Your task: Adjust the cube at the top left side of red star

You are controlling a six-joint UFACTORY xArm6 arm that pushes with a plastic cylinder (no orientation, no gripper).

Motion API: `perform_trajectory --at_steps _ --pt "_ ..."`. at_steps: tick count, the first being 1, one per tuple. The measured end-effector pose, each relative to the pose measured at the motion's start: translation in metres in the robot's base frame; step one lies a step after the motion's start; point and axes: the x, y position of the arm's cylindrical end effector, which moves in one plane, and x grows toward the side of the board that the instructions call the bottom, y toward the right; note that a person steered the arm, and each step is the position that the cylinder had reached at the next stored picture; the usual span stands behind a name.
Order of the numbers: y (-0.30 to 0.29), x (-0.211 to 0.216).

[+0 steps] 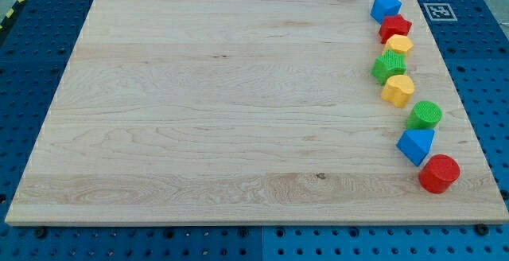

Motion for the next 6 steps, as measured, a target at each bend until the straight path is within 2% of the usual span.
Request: perform_trajectory --at_steps 2,3,5,6 --pt "0.093 0.017" --pt "0.094 0.028" --pt "0.060 0.059" --pt "0.045 0.059"
